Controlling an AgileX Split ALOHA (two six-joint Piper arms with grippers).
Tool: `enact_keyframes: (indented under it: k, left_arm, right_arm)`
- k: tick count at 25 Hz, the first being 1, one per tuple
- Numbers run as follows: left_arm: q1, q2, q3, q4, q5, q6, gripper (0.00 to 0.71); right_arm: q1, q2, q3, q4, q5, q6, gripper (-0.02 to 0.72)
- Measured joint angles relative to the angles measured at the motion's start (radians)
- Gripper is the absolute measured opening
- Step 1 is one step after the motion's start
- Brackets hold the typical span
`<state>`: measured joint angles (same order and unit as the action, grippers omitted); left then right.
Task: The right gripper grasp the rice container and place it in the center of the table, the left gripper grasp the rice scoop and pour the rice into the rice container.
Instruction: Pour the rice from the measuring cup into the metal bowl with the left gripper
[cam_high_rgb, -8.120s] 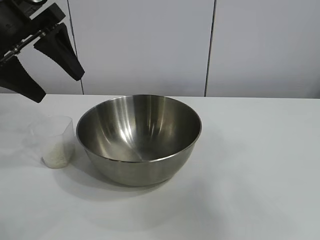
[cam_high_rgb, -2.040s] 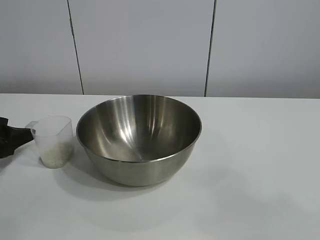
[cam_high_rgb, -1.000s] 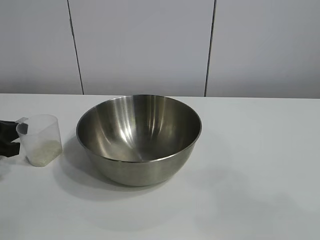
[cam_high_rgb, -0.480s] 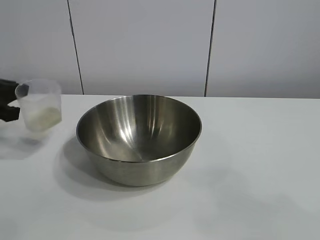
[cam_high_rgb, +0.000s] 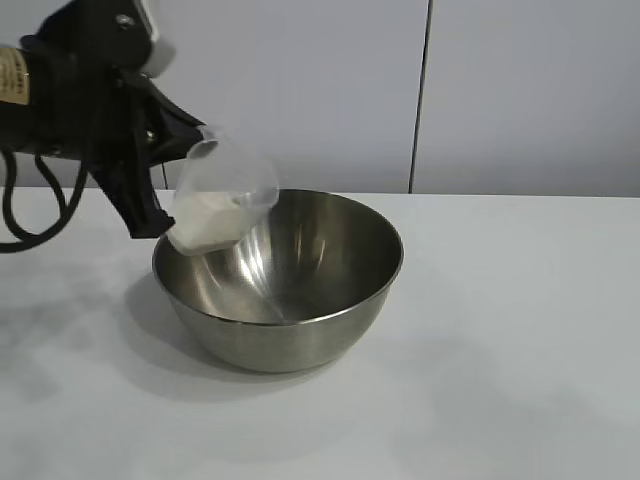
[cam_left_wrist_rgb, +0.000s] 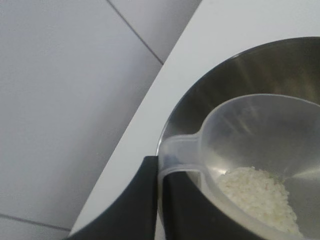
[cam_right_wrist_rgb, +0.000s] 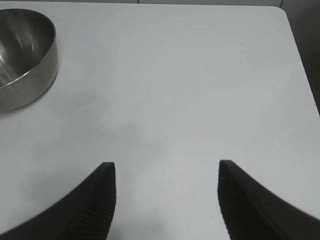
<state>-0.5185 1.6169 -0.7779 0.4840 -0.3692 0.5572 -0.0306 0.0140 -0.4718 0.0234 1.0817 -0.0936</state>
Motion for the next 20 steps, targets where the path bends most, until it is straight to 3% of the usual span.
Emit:
enact_keyframes:
  k: [3,8,15,20]
  left_arm:
    - [-0.055,0.002,-0.016,-0.096,0.020,0.293,0.012]
    - [-0.106,0.002,-0.016,-0.224,0.034,0.787,0.012]
    - [-0.115,0.002,-0.016,-0.322,0.023,1.212,0.011]
    - [-0.115,0.002,-0.016,-0.374,-0.078,1.454,0.011]
  right_arm:
    - [0.000,0.000,0.000,0.000,0.000,0.000,0.409]
    - [0.000,0.000,0.000,0.000,0.000,0.000,0.409]
    - [0.000,0.000,0.000,0.000,0.000,0.000,0.409]
    - [0.000,0.000,0.000,0.000,0.000,0.000,0.409]
